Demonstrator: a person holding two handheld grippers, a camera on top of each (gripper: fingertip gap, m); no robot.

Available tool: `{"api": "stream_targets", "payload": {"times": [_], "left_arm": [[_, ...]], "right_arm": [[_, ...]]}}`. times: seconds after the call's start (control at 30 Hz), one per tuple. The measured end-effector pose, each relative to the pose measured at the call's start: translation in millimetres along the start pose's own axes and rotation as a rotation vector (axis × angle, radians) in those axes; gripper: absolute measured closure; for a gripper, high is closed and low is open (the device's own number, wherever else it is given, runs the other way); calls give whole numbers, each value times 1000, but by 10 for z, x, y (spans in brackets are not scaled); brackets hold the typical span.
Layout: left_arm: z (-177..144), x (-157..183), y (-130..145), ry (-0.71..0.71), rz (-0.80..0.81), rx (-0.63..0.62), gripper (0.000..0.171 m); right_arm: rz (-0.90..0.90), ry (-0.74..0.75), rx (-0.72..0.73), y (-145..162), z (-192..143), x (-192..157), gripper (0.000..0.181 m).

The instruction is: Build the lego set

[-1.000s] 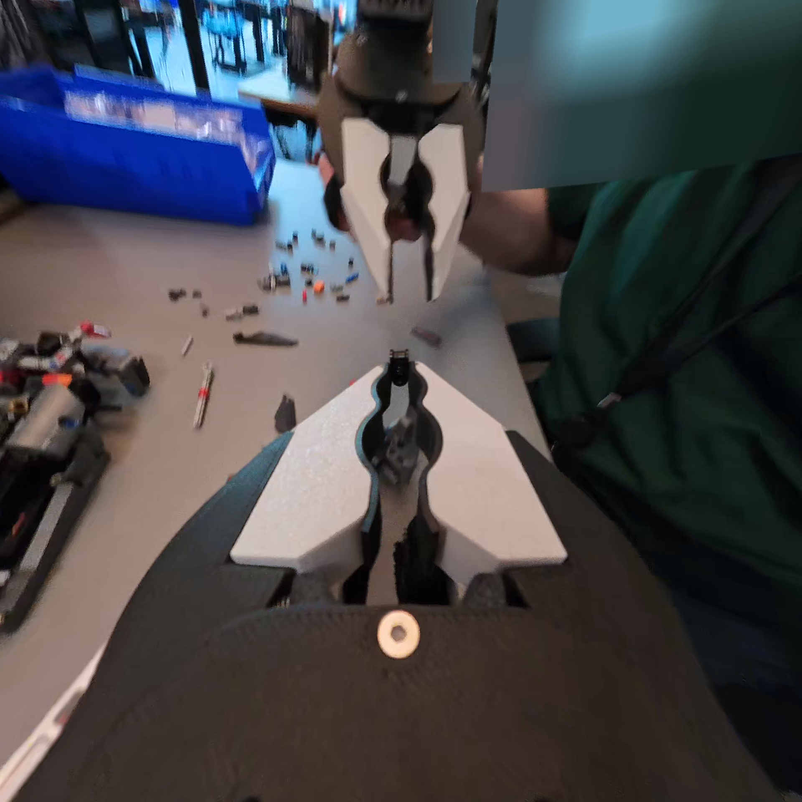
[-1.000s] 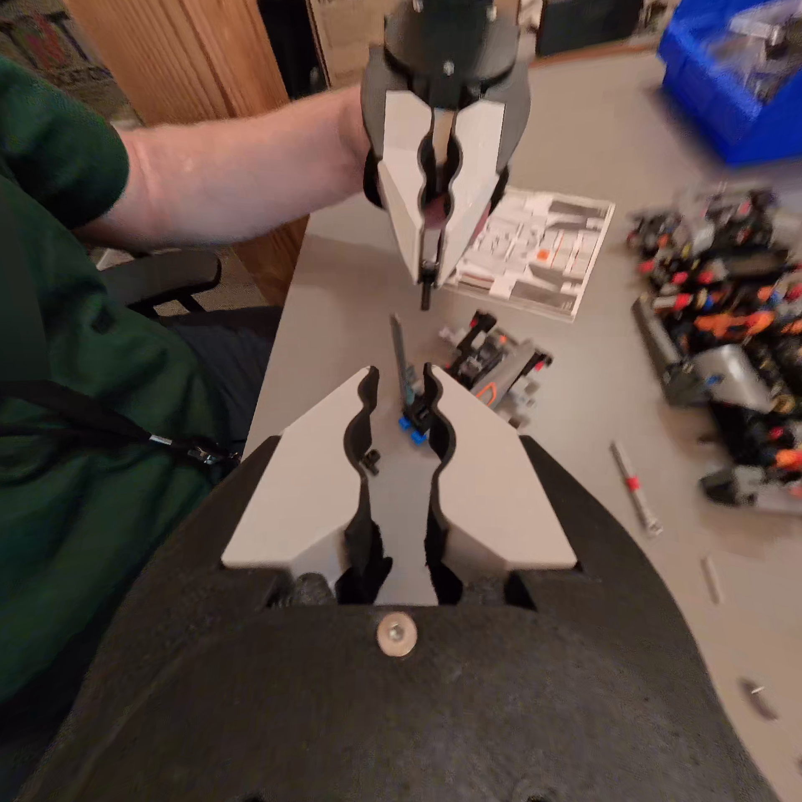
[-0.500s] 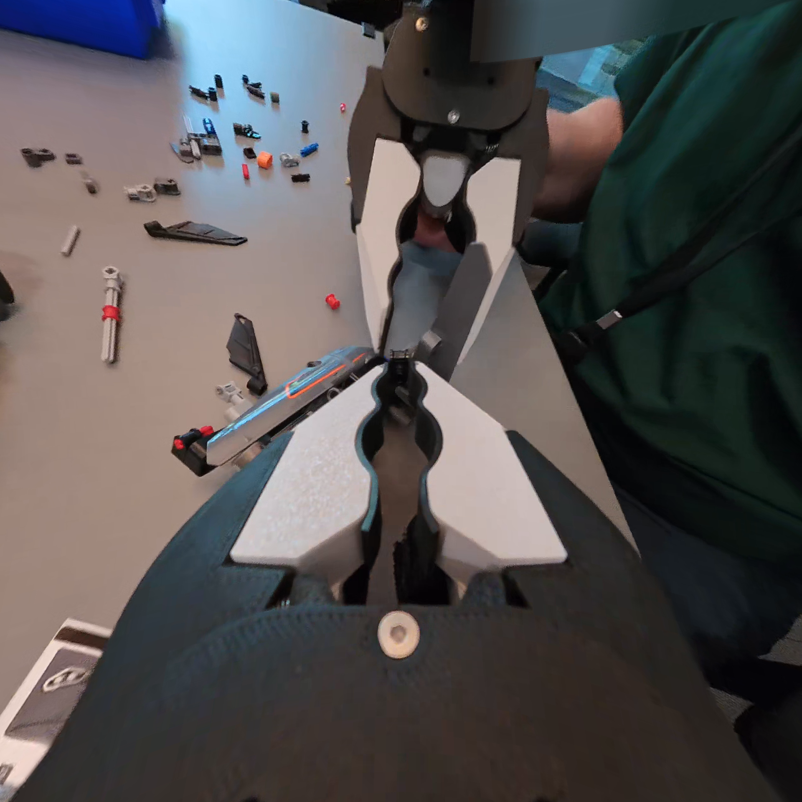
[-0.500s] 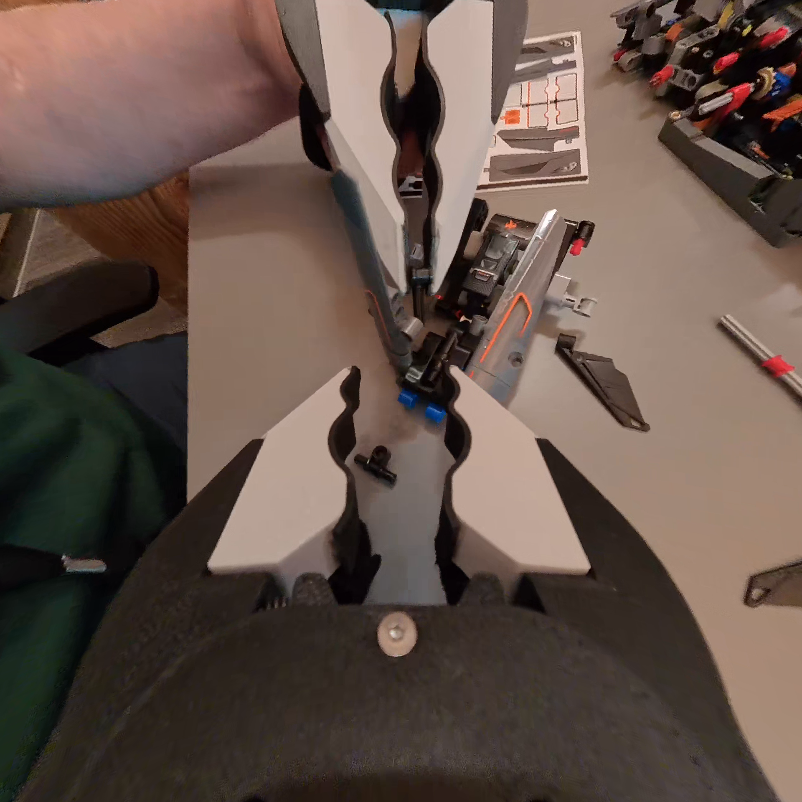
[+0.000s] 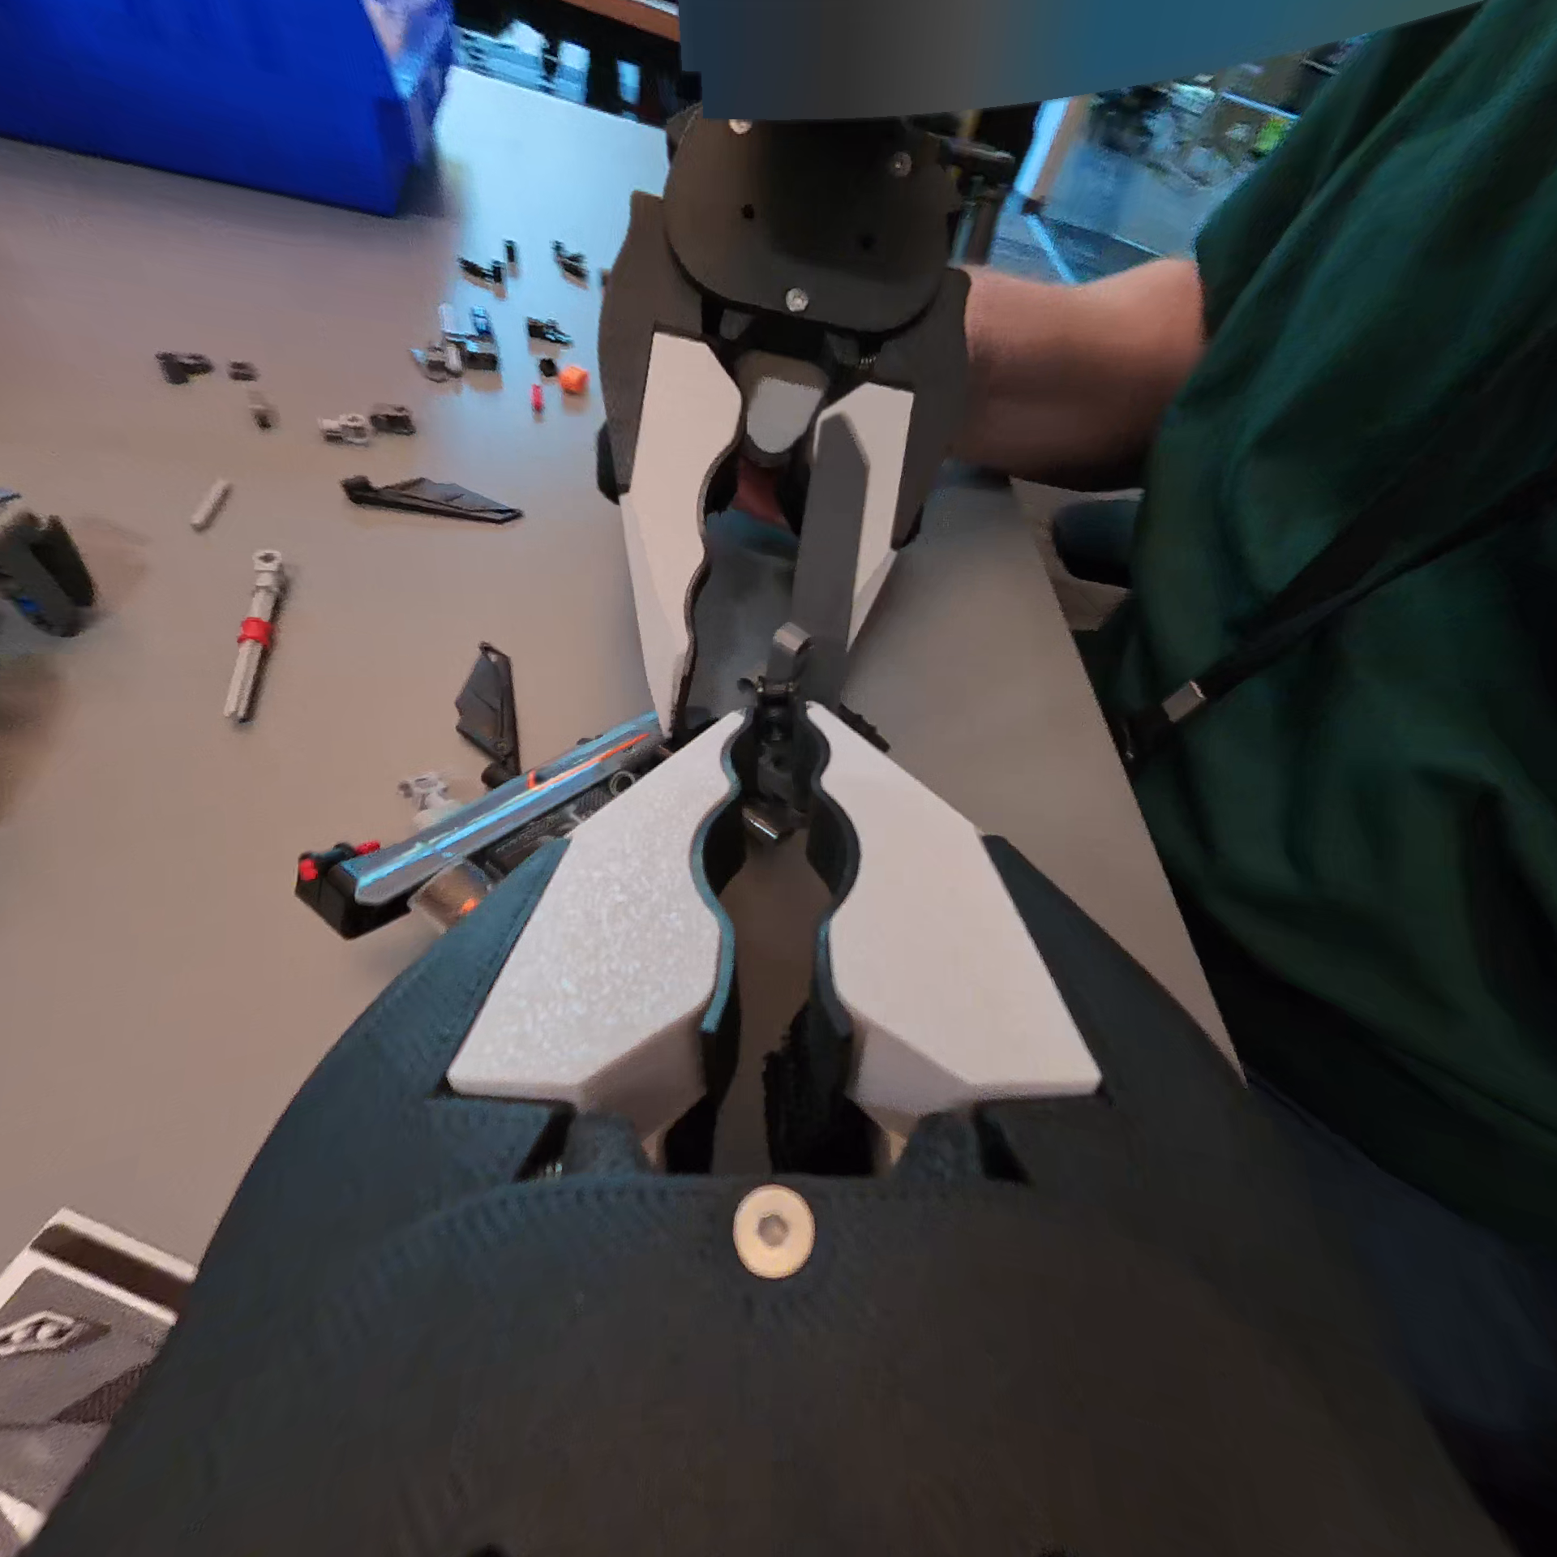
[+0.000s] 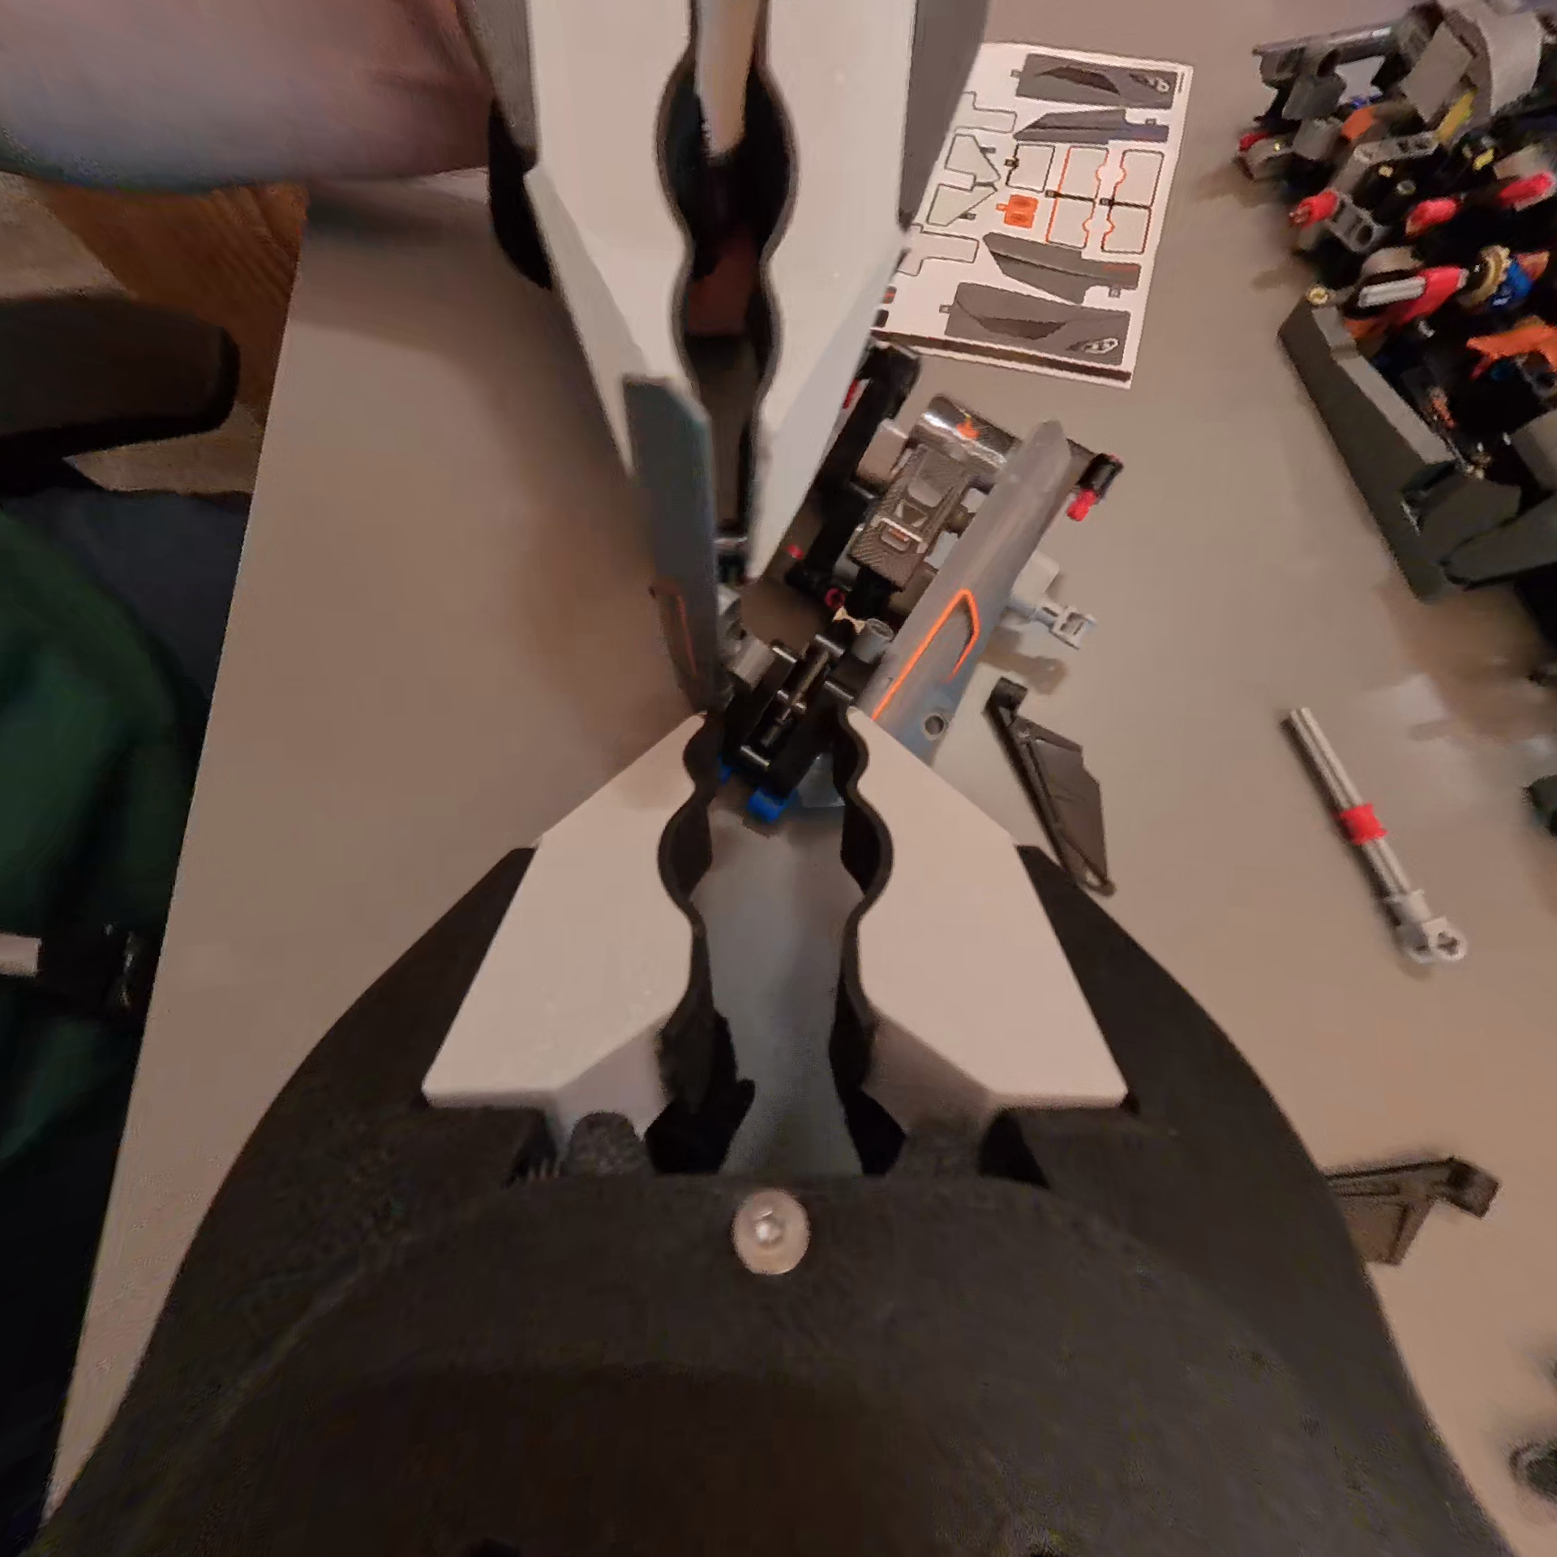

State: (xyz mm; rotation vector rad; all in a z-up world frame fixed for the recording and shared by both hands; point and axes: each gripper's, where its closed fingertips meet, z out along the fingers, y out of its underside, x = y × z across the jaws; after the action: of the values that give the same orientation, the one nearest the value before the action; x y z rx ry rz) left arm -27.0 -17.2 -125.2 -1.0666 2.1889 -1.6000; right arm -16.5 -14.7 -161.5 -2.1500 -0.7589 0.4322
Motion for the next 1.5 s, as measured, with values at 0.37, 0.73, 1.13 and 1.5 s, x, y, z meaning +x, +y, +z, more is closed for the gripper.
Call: {"api": "stream_targets", "payload": {"times": [0.37, 0.73, 1.13, 1.5], "left_arm": [[196, 33, -35, -416, 36, 22, 166], [374, 93, -127, -559, 63, 36, 166], [505, -44, -208, -542, 66, -19, 166], [552, -23, -348, -568, 49, 52, 166]], "right_arm": [[197, 65, 82, -159, -481, -187, 141], [309, 457, 158, -215, -591, -33, 168], [616, 300, 468, -85, -811, 51, 180], [692, 291, 523, 11, -860, 196, 181]]}}
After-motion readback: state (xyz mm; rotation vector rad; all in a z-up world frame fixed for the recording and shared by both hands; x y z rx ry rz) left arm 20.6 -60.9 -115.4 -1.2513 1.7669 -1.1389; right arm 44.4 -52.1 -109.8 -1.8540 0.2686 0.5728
